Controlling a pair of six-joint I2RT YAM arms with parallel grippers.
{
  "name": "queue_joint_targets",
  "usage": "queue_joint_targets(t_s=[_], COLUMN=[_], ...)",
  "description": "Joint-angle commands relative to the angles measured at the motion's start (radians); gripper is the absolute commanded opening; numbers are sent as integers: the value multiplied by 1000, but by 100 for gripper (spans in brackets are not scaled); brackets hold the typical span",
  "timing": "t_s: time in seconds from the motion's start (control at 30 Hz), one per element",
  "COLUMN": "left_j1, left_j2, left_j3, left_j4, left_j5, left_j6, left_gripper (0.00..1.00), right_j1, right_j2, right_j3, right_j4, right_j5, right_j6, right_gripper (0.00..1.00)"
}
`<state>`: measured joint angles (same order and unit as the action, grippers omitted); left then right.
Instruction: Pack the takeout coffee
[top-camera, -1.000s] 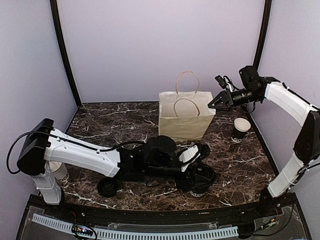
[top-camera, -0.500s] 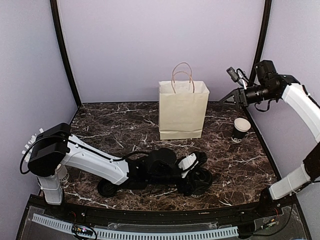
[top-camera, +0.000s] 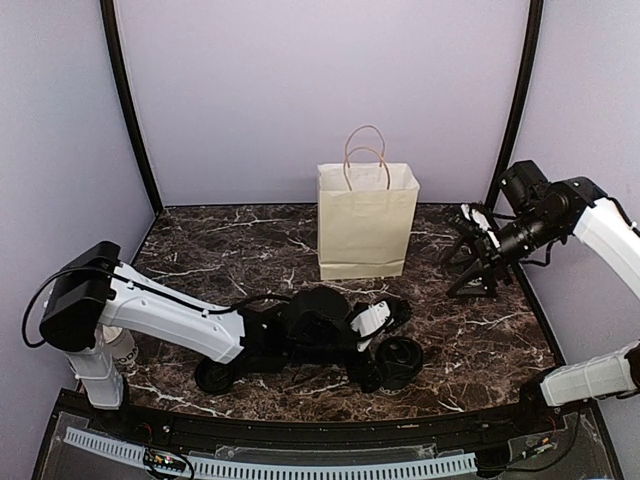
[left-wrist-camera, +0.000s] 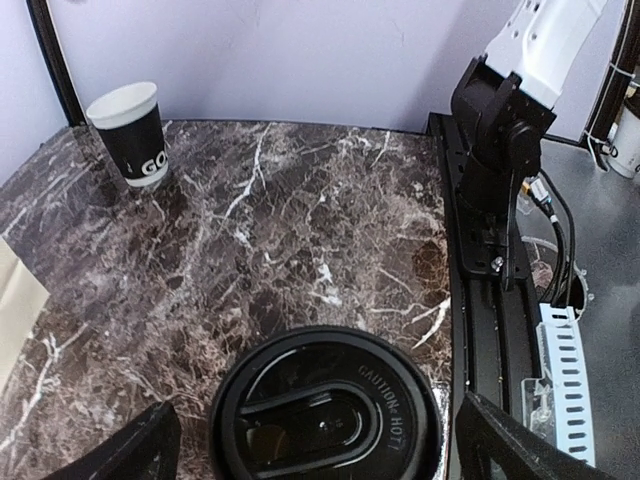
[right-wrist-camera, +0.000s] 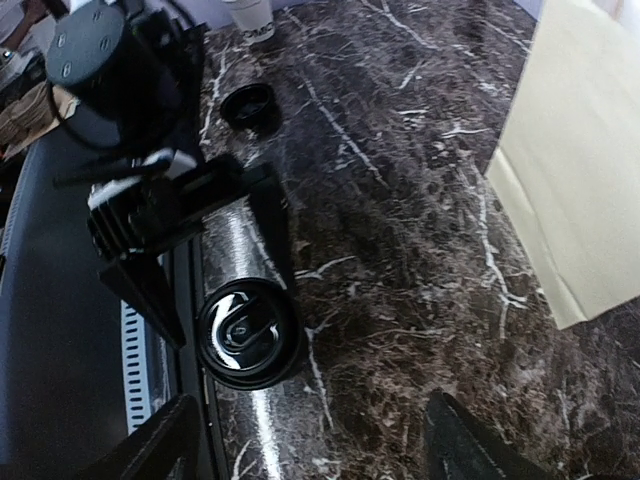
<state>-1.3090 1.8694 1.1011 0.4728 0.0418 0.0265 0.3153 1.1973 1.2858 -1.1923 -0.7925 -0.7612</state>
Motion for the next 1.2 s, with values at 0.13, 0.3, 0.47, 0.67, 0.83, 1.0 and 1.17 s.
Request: queue_joint_targets(t_s=[0.13,0.3,0.47,0.67,0.83,1.0,1.17], left_j1=[27,78,111,158,173,175,177], left_j2=[-354,-445,-525,-574,-580,-579,-582], left_j3=[14,-40,-102,-152,-163,-173,-184], left_j4=[-229,-321,-309,-295,-299,-292,-282], left_j5=[-87,-182,-283,-302,-288,-279,-267], left_j6=[86,7,-56,-97,-110,-126,-131], left_gripper=[99,99,99,99,99,99,98], right_j1=[248,389,507,640,693,743,750], right_j2=[1,47,86,131,147,169,179], right_j3=[-71,-68,-83,-106,-122,-143,-146], right_j4=[-63,13,73,90,123,164,190], right_j5=[146,264,404,523,584,640,662], right_j6=[-140,-130,-126,-128,-114,-74,-48], right_gripper=[98,98,99,95,93,92,91])
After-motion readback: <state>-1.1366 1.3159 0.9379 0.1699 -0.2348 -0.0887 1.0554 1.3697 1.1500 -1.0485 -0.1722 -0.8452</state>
